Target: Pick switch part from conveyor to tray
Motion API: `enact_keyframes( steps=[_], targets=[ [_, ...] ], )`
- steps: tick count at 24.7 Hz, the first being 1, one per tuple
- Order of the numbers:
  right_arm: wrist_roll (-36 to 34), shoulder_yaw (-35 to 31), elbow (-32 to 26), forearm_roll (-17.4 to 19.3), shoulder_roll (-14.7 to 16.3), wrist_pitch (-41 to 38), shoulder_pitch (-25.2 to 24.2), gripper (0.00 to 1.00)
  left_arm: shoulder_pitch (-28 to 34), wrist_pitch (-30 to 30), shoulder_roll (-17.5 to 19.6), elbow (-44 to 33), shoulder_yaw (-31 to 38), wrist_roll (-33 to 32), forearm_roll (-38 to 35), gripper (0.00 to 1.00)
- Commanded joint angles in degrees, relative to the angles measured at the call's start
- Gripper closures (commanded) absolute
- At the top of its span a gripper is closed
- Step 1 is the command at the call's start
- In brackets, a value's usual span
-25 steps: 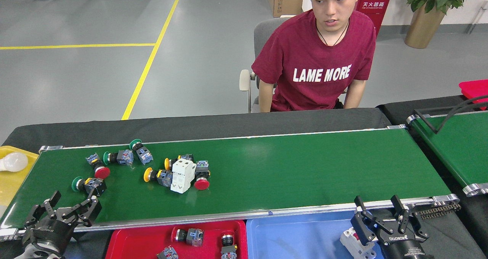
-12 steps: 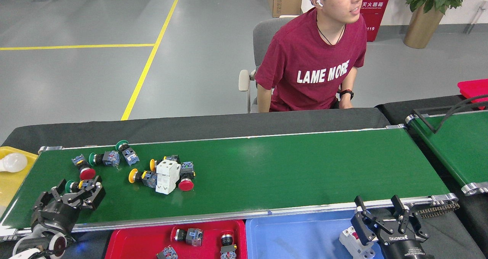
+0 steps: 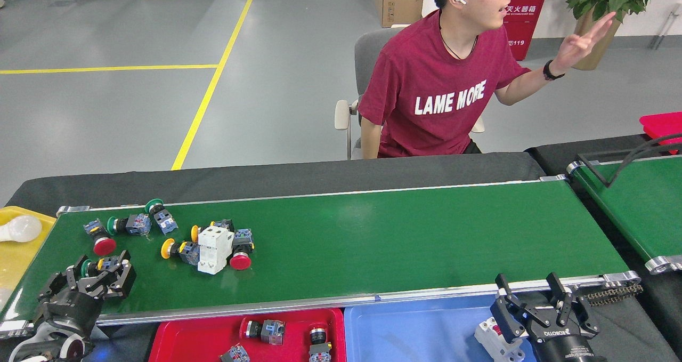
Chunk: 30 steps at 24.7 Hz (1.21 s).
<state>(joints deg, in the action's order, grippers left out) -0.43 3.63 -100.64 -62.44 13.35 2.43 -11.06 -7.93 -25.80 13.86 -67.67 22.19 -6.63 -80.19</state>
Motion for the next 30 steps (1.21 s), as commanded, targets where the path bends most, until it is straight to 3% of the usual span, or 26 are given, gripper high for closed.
enact_keyframes(
  steps=[1,4,6,9,11,13,16,19,24,30],
  targets=[
    [-0.4,-0.4,-0.8,0.0,0.3,0.0,0.2,0.04,2.5,-6.4,1.3,-5.7,0.2,-0.7,2.5,0.68],
    [-0.4,-0.5,-0.8,0.0,0.3,0.0,0.2,0.04,13.5,-16.2,1.0,-18.1,-0.1,-0.7,5.2,0.68],
    [-0.4,-0.5,-0.8,0.1,0.4,0.1,0.2,0.04,19.9,-19.2,0.3,-23.7,-0.7,-0.8,5.3,0.64],
    [-0.4,-0.6,-0.8,0.1,0.3,0.1,0.2,0.04,25.9,-19.2,-4.3,-28.9,-5.7,-1.3,5.0,0.36],
    [-0.4,-1.3,-0.9,0.0,0.4,0.0,0.2,0.04,27.5,-19.2,-5.9,-31.1,-8.0,-1.3,4.7,0.27],
    [-0.4,-1.6,-0.9,0.0,0.4,0.1,0.2,0.04,29.9,-19.2,-7.7,-33.4,-8.8,-1.3,4.6,0.00],
    [-0.4,-2.0,-0.9,0.0,0.3,0.1,0.2,0.04,30.3,-19.2,-10.3,-33.9,-8.6,-1.2,4.8,0.00],
    [-0.4,-2.0,-0.9,0.1,0.3,0.1,0.1,0.04,30.2,-19.2,-10.5,-33.9,-7.3,-0.8,5.0,0.00],
    [-0.4,-2.0,-0.9,0.0,0.4,0.1,0.0,0.04,28.8,-19.2,-11.3,-34.0,3.1,-0.2,5.0,0.00],
    [-0.4,-2.0,-0.9,0.0,0.3,0.0,0.0,0.04,26.1,-15.5,-10.3,-30.7,11.8,10.0,1.6,0.00]
  ],
)
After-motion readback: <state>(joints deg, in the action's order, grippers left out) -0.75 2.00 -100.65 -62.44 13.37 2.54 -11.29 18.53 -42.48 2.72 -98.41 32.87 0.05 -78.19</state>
